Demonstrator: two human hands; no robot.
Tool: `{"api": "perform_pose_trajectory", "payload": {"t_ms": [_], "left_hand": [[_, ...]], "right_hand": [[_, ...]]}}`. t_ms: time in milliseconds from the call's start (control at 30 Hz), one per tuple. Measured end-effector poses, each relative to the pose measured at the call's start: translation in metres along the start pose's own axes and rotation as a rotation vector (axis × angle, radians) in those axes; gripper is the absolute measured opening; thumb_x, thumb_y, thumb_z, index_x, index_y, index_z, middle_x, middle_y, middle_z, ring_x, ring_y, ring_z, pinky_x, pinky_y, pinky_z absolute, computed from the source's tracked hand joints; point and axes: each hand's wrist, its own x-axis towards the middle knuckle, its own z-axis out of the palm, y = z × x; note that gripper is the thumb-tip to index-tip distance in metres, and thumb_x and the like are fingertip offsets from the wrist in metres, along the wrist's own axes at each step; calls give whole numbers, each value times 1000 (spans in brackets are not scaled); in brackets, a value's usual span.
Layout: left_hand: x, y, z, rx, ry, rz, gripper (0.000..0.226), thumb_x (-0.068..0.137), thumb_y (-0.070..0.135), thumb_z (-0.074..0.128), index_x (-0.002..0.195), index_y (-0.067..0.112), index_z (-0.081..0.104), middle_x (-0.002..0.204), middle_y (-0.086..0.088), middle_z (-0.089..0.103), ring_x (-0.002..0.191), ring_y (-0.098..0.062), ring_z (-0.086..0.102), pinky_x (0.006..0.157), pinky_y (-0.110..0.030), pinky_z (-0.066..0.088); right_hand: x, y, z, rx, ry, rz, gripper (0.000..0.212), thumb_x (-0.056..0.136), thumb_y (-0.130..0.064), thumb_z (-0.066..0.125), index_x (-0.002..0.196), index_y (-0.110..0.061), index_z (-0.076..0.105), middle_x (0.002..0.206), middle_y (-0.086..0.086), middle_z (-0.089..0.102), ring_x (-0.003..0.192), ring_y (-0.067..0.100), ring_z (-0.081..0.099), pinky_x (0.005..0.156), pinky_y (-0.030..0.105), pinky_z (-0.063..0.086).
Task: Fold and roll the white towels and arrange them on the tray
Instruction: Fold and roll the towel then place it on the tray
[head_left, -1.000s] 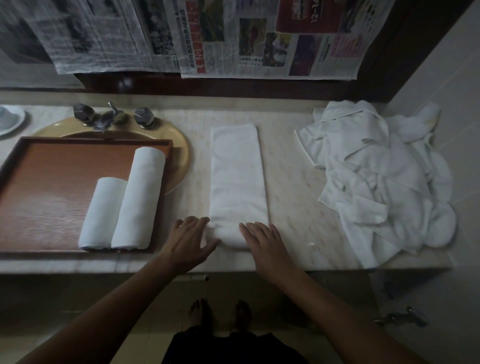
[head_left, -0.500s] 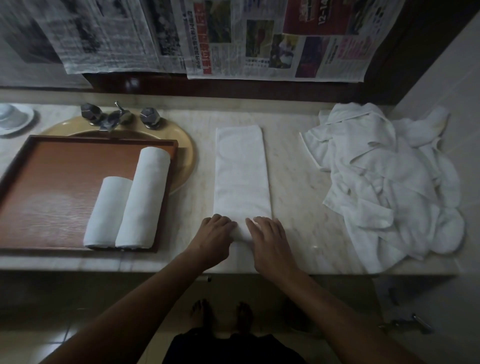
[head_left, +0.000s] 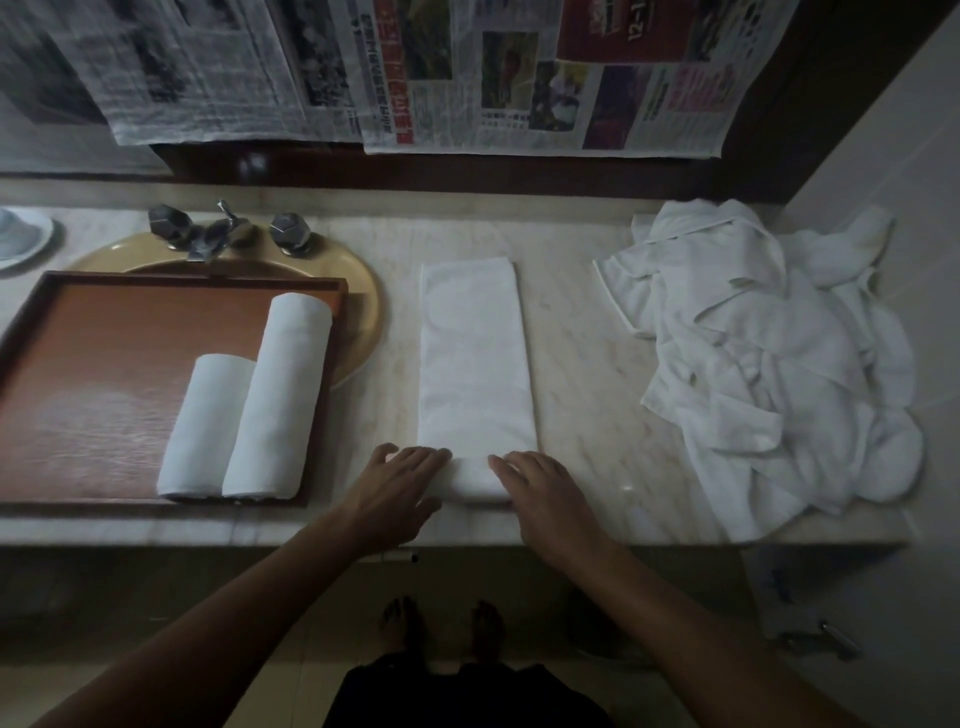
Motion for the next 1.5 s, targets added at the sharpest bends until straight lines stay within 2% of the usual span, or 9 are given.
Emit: {"api": "perform_pose_trajectory", "payload": {"t_ms": [233, 367, 500, 767, 933, 1200, 1300, 1400, 1500], "left_hand": [[-38, 5, 14, -259, 35, -77, 54, 91, 63, 47, 133, 29, 53, 133, 13, 58, 124, -12, 51, 100, -34, 40], [-34, 4, 13, -426, 51, -261, 59, 88, 73, 42, 128, 35, 61, 127, 20, 59, 118, -7, 47, 96, -38, 39], [-22, 8, 5, -451, 19, -370, 56, 90, 72, 38, 124, 37, 66, 123, 20, 61, 118, -10, 45, 95, -40, 32], [-3, 12, -6, -482, -61, -515, 28, 100, 48, 56, 123, 36, 66, 117, 5, 62, 123, -22, 45, 103, -46, 30], [2, 19, -11, -477, -70, -566, 26, 98, 45, 58, 122, 35, 64, 124, 5, 65, 125, -23, 48, 105, -47, 32], [-14, 53, 3, -147, 216, -338, 46, 100, 41, 57, 141, 22, 49, 140, -2, 54, 127, -23, 50, 106, -47, 40], [-17, 61, 14, -49, 181, -194, 44, 94, 34, 62, 135, 23, 48, 135, 1, 54, 124, -21, 52, 106, -46, 41], [-15, 53, 14, 13, 94, -168, 47, 92, 24, 36, 136, 24, 51, 132, 4, 52, 121, -22, 51, 102, -43, 37], [-7, 45, 6, -39, 57, -168, 43, 92, 23, 52, 135, 24, 56, 126, 5, 59, 113, -23, 56, 92, -40, 39]], "right_hand": [[-26, 1, -4, 189, -109, 0, 68, 90, -2, 67, 151, -21, 47, 142, 3, 51, 119, 24, 57, 96, 37, 54], [-22, -3, -31, 304, -131, 114, 48, 100, -32, 64, 145, -27, 48, 143, -3, 53, 129, 20, 48, 113, 35, 36], [-15, -5, -36, 277, -146, 192, 32, 103, -45, 53, 133, -33, 51, 140, -8, 53, 129, 17, 43, 110, 36, 29], [-31, -36, 4, 125, 258, 40, 38, 96, -12, 56, 133, -15, 64, 138, 11, 61, 129, 33, 54, 108, 50, 43], [-35, -44, 21, 23, 102, 52, 63, 94, -12, 51, 155, -13, 41, 161, 12, 41, 150, 34, 33, 124, 59, 19], [3, -25, 3, 72, -36, 29, 61, 91, -23, 67, 148, -20, 45, 144, 2, 54, 133, 27, 50, 119, 52, 28], [18, -19, -13, 100, -151, 39, 58, 97, -27, 60, 152, -25, 38, 149, -2, 48, 136, 23, 43, 118, 46, 26], [25, -17, -24, 152, -279, 82, 48, 104, -29, 48, 151, -27, 40, 149, 1, 48, 136, 24, 41, 113, 46, 28], [20, -16, -23, 200, -247, 113, 46, 105, -32, 47, 150, -24, 44, 144, 3, 48, 132, 25, 41, 110, 43, 31]]}}
